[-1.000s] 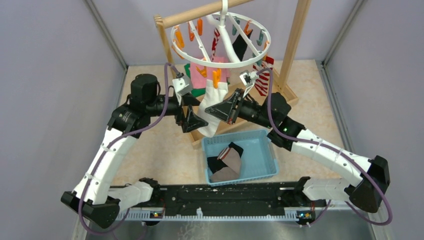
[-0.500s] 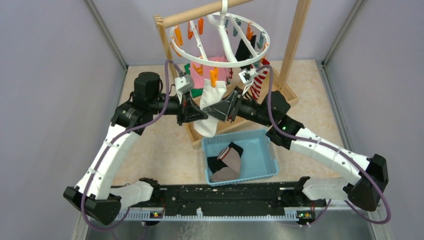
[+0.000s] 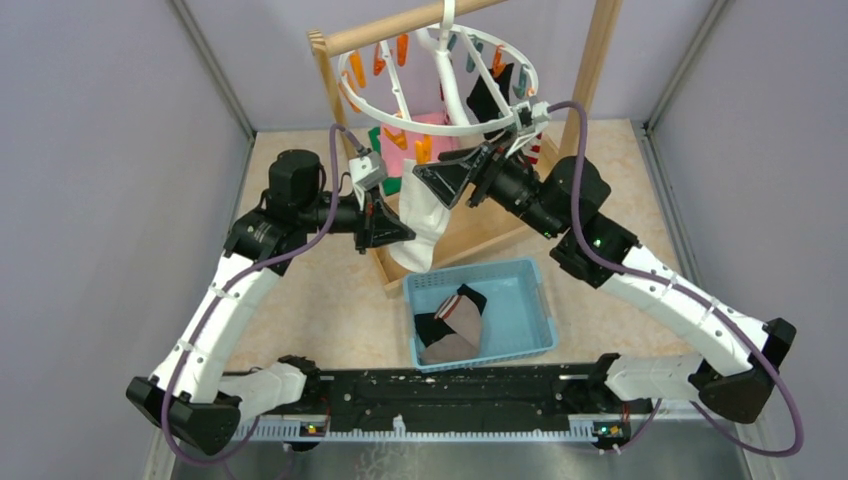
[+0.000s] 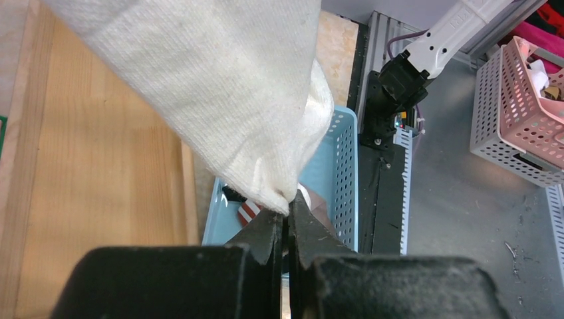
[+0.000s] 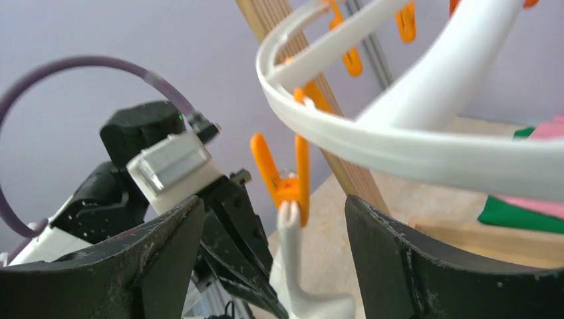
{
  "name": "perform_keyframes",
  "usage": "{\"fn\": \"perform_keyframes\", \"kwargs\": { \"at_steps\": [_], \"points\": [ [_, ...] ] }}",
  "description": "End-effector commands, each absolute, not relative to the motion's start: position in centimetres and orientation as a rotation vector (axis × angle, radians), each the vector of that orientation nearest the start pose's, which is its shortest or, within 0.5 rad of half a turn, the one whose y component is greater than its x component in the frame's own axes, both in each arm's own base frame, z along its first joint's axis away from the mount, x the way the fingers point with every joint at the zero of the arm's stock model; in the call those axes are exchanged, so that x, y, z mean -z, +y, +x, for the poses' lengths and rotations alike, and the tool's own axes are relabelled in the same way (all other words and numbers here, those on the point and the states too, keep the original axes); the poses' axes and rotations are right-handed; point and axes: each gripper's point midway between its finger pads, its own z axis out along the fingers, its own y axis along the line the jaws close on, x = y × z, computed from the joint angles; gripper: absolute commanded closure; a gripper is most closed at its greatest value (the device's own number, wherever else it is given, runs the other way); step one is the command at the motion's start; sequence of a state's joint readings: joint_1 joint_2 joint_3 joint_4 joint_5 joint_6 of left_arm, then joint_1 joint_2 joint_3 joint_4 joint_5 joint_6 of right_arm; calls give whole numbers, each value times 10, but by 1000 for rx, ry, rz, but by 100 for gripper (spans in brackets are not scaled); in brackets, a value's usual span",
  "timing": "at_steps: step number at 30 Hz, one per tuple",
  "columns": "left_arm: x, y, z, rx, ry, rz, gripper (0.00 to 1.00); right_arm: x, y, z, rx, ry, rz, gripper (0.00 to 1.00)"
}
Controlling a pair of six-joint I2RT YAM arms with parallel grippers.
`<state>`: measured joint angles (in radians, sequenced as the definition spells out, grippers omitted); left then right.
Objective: Remove the socks clipped to the hanger
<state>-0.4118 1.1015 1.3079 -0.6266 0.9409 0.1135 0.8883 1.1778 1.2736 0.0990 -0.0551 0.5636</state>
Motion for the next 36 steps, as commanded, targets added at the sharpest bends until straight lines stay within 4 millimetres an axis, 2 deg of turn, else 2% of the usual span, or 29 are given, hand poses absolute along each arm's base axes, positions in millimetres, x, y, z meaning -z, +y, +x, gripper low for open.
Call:
{"fn": "perform_keyframes", "kwargs": {
  "at_steps": [1,10,19,23,28,29,36],
  "points": [
    [-356,-238,198,1112,1596,1071,100,-479,334,240,-1116,1398,-282,23],
    [-354,-240,199,1129,1602,1061,100,-486,343,251,-1063,1338,-230,32],
    [-342,-239,202,1128,1630,1050,100,-506,345,254,-1091,1268,-185,41],
    [-340,-238,201,1119,1629,1052,100,-503,348,256,-1091,1278,-187,58],
    [-339,-237,201,1107,1630,1053,100,-499,348,258,-1084,1285,-182,96],
    [-338,-237,201,1105,1631,1053,100,-499,348,258,-1085,1284,-182,100],
    [-333,-238,195,1123,1621,1104,100,-498,354,260,-1072,1309,-205,100]
  ]
}}
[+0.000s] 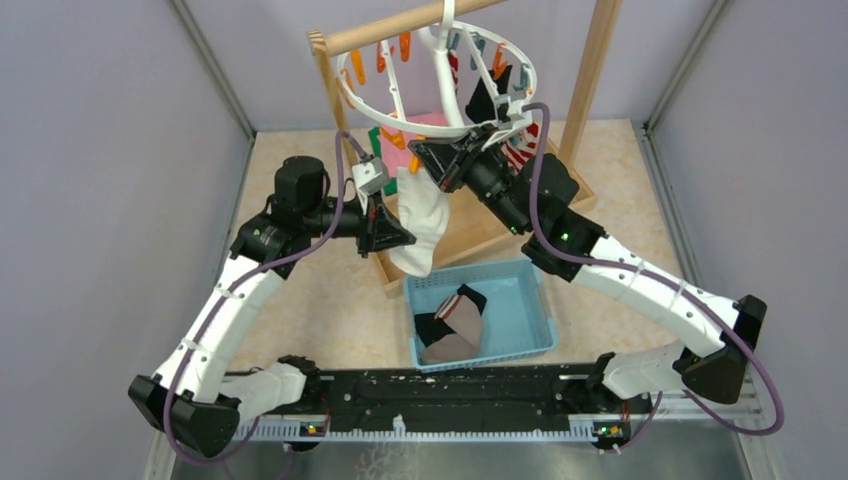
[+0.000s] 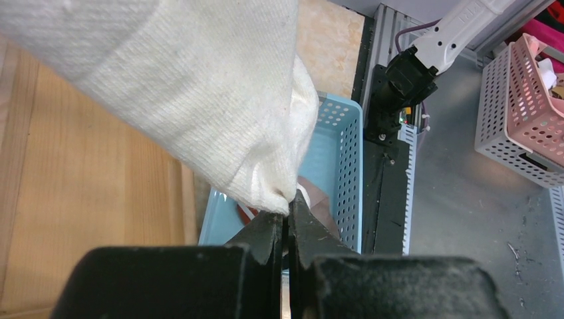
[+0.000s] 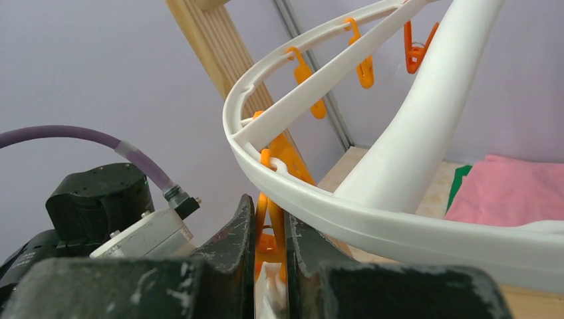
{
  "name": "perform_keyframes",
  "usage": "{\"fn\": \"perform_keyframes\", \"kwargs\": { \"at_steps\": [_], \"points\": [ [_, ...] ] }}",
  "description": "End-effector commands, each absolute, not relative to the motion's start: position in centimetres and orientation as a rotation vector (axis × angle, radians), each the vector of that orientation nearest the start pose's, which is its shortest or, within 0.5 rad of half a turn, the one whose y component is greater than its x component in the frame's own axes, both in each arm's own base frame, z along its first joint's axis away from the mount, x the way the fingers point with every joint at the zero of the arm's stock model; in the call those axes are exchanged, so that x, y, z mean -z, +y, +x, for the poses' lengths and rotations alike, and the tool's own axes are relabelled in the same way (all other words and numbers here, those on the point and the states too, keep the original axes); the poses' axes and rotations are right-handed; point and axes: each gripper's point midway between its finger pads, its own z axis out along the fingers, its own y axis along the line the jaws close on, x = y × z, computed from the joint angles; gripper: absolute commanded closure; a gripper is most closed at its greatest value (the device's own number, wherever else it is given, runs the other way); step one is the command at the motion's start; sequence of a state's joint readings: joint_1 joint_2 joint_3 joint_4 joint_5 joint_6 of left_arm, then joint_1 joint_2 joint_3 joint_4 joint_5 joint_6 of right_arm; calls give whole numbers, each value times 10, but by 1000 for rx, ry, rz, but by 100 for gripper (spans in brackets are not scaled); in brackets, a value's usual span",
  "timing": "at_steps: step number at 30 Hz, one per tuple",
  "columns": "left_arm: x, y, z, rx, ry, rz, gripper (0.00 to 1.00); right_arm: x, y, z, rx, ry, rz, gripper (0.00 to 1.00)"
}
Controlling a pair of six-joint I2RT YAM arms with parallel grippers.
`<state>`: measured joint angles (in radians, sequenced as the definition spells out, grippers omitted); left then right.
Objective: Remove the socks clipped to the hanger
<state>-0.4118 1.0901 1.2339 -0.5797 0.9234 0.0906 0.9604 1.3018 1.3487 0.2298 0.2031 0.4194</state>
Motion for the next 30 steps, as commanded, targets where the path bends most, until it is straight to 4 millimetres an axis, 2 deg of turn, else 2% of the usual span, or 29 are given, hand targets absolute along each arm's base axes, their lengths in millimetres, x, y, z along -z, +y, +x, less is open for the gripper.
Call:
{"fn": "perform_keyframes", "kwargs": {
  "at_steps": [1,4,9,16,17,18,19,20,21,22,23,24,26,30],
  "points": [
    [-331,-239,191,1140,1615,1125,100,-497,354,261,-1065,1315,-203,100],
    [-315,-245,179,1175,1629,1193,100,-490,354,265,-1041,1340,-200,100],
    [-278,-261,152,1195,1662,1359,100,-479,356,266,-1038,1368,-205,100],
    [-231,-269,138,1129,1667,1577,100,-473,354,266,-1027,1407,-196,100],
    [-224,-269,136,1111,1660,1611,98,-472,352,266,-1024,1413,-192,100],
    [-216,-270,136,1093,1661,1638,80,-470,351,265,-1021,1423,-191,94],
    [-210,-270,136,1070,1659,1663,69,-467,350,265,-1015,1434,-190,84],
    [-205,-271,137,1049,1653,1684,63,-466,347,264,-1012,1443,-184,78],
    [-202,-272,139,1026,1648,1697,53,-463,345,263,-1009,1452,-180,72],
    [-200,-273,141,1004,1643,1708,36,-461,342,262,-1006,1461,-175,62],
    [-199,-274,143,980,1624,1720,15,-458,339,260,-1007,1470,-173,47],
    [-200,-274,146,954,1601,1732,3,-455,337,258,-1006,1481,-174,37],
    [-203,-275,153,901,1576,1740,1,-449,331,254,-999,1510,-174,23],
    [-212,-266,156,848,1644,1740,1,-422,307,249,-912,1607,-158,10]
  ]
}}
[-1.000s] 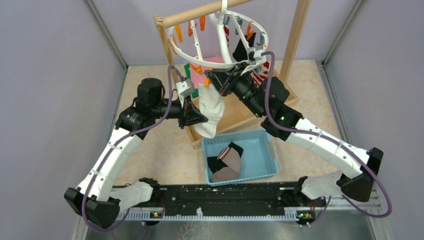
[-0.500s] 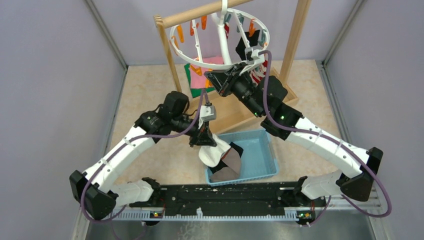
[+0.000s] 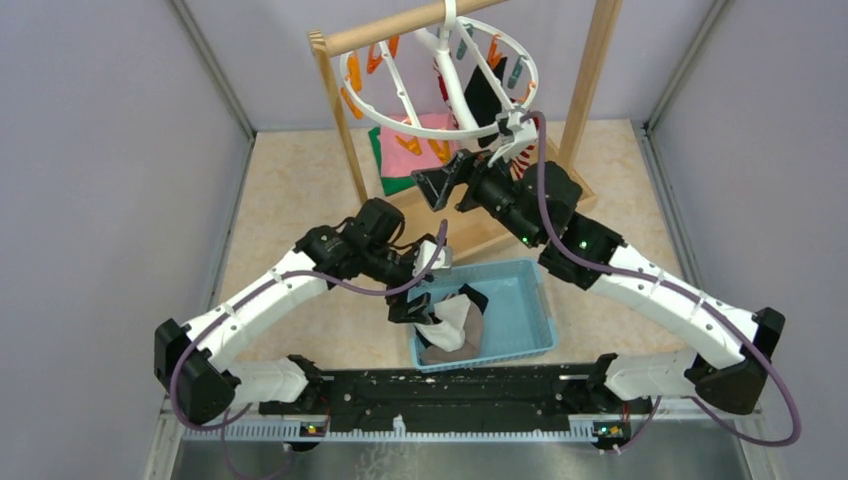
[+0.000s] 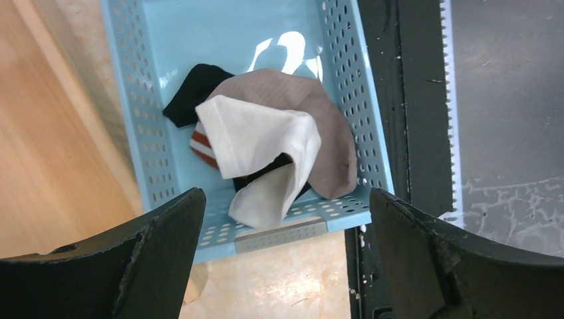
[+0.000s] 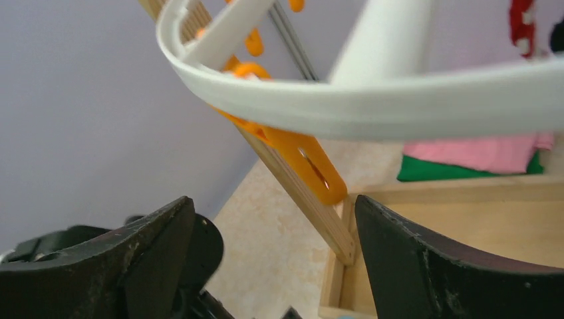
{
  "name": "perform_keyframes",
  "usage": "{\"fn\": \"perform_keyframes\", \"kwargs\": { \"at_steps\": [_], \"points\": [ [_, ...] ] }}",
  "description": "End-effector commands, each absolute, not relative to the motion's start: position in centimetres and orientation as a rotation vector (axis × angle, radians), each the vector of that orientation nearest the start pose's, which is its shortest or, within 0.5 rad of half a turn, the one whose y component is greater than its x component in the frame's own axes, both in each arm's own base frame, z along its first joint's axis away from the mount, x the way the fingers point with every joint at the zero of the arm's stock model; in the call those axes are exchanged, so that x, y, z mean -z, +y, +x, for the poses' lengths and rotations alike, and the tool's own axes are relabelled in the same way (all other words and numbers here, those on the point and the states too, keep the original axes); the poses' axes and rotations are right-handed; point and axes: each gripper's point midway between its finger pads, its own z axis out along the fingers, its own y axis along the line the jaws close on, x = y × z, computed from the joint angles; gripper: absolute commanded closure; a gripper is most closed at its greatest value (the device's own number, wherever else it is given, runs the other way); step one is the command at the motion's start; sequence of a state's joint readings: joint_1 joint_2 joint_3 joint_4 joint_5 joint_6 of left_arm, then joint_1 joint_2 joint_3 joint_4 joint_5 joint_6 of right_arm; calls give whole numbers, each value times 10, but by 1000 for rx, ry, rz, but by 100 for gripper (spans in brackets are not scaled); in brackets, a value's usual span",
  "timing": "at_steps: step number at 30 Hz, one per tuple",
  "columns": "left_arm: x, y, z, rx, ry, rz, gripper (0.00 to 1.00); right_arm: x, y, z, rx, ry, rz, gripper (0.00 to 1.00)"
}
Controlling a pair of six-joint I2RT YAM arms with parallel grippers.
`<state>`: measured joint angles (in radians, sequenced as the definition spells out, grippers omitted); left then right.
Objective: Remove the socks clipped to the hanger
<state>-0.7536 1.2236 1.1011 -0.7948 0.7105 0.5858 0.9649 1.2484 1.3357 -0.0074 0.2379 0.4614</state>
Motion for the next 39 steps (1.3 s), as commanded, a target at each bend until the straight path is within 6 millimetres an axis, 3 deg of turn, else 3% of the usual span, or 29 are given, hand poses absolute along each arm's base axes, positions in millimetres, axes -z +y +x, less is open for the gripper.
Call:
{"fn": "perform_keyframes", "kwargs": {
  "at_steps": [1,5,9,11,14,19,23,25,27,29,30,35,39],
  "points": [
    [-217,-264,157,841,1669,1718,1,-411,297,247,-877,1640,-146,9],
    [-236,-259,158,815,1664,1657,1,-368,252,242,-714,1733,-82,5],
    [-260,-259,160,830,1648,1568,1,-344,204,239,-585,1760,-10,1],
    [-267,-257,158,842,1650,1560,1,-337,186,249,-546,1760,31,1],
    [-266,-252,155,833,1656,1576,1,-336,168,281,-538,1759,96,1],
    [-239,-240,140,843,1669,1630,1,-354,191,333,-562,1702,13,2],
    [-236,-232,136,825,1704,1618,1,-362,211,351,-580,1660,-66,15],
    [-242,-231,136,822,1696,1604,1,-362,211,358,-551,1654,-66,33],
    [-249,-232,137,823,1688,1587,1,-364,211,358,-553,1632,-71,58],
    [-258,-234,138,832,1673,1567,1,-372,213,351,-600,1591,-75,92],
    [-263,-236,139,838,1670,1553,1,-372,215,347,-622,1585,-74,100],
    [-296,-244,159,881,1668,1444,1,-369,238,323,-737,1596,-146,100],
    [-322,-236,184,945,1677,1302,1,-368,266,296,-856,1616,-228,100]
  ]
}}
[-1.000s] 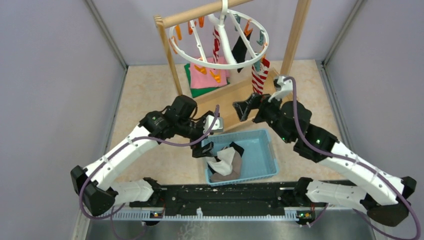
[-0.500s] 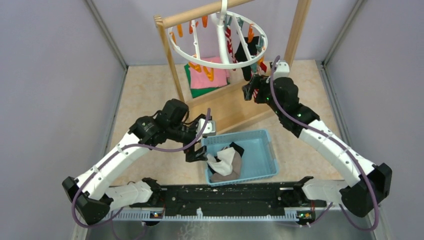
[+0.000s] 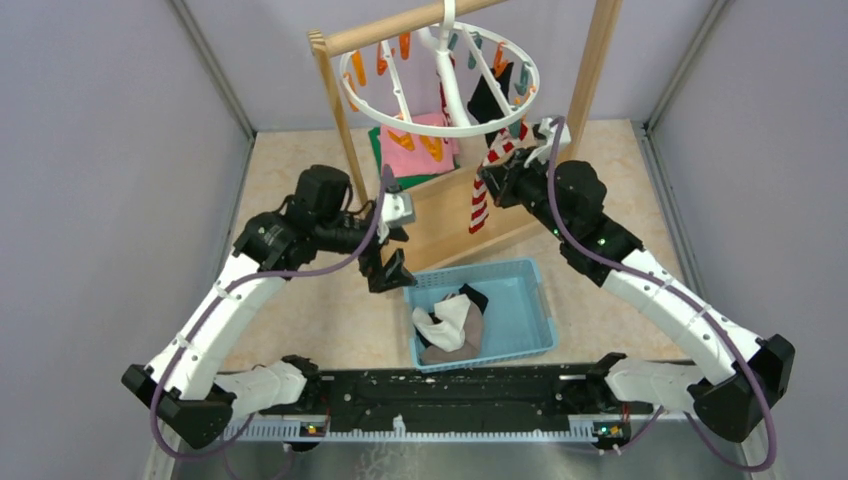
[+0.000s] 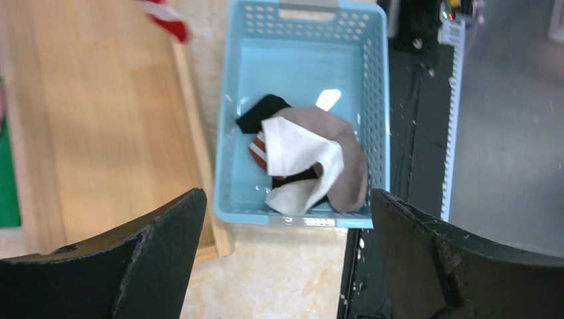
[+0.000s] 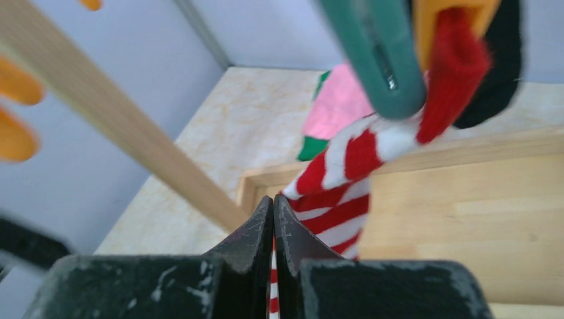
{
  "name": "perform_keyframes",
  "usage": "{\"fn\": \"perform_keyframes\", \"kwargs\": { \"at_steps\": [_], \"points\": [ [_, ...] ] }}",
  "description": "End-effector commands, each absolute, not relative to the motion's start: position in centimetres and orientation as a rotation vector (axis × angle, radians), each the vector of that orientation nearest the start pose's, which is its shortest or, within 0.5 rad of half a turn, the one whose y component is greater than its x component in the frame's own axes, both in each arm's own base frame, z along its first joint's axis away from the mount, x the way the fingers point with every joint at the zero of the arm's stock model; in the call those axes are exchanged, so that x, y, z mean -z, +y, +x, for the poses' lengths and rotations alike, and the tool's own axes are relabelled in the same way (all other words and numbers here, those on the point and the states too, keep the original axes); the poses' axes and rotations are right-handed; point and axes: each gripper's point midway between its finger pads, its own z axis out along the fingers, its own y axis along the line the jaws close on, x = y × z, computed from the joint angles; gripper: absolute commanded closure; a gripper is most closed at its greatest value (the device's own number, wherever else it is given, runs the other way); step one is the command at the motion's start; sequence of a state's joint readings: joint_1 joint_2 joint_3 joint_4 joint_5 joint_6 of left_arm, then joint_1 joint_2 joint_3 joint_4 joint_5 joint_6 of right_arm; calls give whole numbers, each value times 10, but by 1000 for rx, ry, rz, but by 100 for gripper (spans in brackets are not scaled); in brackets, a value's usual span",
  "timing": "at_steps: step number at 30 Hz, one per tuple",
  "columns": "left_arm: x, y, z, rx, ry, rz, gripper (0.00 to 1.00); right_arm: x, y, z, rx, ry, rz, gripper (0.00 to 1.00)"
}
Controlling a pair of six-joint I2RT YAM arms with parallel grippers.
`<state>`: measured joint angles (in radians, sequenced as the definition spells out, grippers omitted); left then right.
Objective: Remove the socks clipped to the hanger
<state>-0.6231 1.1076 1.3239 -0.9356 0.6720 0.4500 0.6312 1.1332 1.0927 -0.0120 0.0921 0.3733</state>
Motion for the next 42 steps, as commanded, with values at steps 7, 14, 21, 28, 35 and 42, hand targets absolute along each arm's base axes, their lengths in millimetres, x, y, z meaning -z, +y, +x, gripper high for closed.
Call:
{"fn": "perform_keyframes", "kwargs": {
  "at_steps": [7,14,21,28,35,42],
  "points": [
    [-350,-235,205,955,1643,1187,1,-380,306,247,-1153,1594,-383,100],
    [-367,-237,213,1014,1618,1103,1,-398,325,215,-1359,1551,-493,100],
    [-371,-239,218,1031,1610,1092,1,-381,270,237,-1030,1701,-271,62],
    [-368,-232,208,1018,1608,1120,1,-321,171,287,-494,1811,50,15],
    [-362,-228,197,1031,1632,1150,1,-321,173,345,-426,1726,7,7],
    [-364,-224,190,1031,1641,1153,1,-358,203,377,-497,1566,-100,52]
  ]
}}
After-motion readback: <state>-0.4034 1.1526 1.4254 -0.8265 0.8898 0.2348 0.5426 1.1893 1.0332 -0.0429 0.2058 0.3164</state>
